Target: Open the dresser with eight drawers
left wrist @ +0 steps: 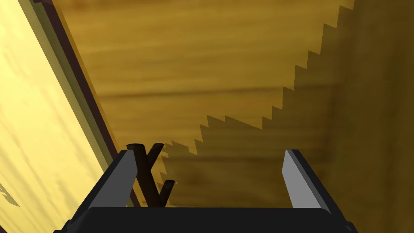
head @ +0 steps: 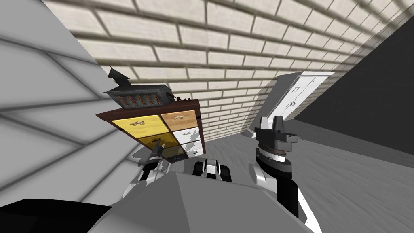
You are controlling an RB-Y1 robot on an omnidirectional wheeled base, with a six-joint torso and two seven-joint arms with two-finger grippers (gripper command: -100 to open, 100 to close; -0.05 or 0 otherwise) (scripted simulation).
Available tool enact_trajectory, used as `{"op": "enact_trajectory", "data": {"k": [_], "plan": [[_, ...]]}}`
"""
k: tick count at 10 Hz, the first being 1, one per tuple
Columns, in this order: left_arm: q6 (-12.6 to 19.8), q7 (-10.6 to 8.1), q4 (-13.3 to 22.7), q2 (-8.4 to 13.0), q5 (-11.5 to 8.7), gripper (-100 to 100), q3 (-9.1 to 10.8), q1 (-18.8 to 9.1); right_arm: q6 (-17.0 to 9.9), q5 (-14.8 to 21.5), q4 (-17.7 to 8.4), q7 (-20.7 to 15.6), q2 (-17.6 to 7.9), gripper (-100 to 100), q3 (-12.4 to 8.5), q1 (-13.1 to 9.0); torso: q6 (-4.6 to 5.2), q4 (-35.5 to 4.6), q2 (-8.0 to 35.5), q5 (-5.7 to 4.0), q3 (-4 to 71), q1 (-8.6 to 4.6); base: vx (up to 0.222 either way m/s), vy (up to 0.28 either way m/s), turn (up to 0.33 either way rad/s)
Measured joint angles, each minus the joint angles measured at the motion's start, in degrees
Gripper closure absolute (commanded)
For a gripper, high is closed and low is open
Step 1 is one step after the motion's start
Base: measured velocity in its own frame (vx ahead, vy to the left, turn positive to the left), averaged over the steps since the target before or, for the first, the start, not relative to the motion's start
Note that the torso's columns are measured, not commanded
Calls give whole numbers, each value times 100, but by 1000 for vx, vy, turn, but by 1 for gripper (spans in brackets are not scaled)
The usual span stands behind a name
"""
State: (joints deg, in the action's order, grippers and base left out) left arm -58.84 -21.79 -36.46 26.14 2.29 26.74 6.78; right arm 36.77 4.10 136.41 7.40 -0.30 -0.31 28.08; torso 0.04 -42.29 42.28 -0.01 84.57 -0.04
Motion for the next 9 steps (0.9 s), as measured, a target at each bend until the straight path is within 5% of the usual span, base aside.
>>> {"op": "enact_trajectory", "data": {"k": [4, 6, 7, 9], "plan": [[-240, -383, 754, 527, -22, -100, 621, -173, 0, 0, 0, 0, -1, 0, -1, 1, -3, 1, -3, -1, 2, -2, -18, -93, -239], [-299, -587, 717, 644, -56, -100, 996, -28, 0, 0, 0, 0, 0, 0, -1, 1, 29, -13, -7, -26, 5, -21, -22, -84, -129], [-449, -629, 1049, 762, -44, -100, 1080, -178, 0, 0, 0, 0, -1, 0, -2, 2, 16, -8, -16, -21, 12, 3, 16, 0, 6], [-412, -651, 1149, 759, -54, -100, 1140, -147, 0, 0, 0, 0, -2, 0, -2, 2, -2, 2, -9, 4, 6, 22, 12, 17, 1]]}}
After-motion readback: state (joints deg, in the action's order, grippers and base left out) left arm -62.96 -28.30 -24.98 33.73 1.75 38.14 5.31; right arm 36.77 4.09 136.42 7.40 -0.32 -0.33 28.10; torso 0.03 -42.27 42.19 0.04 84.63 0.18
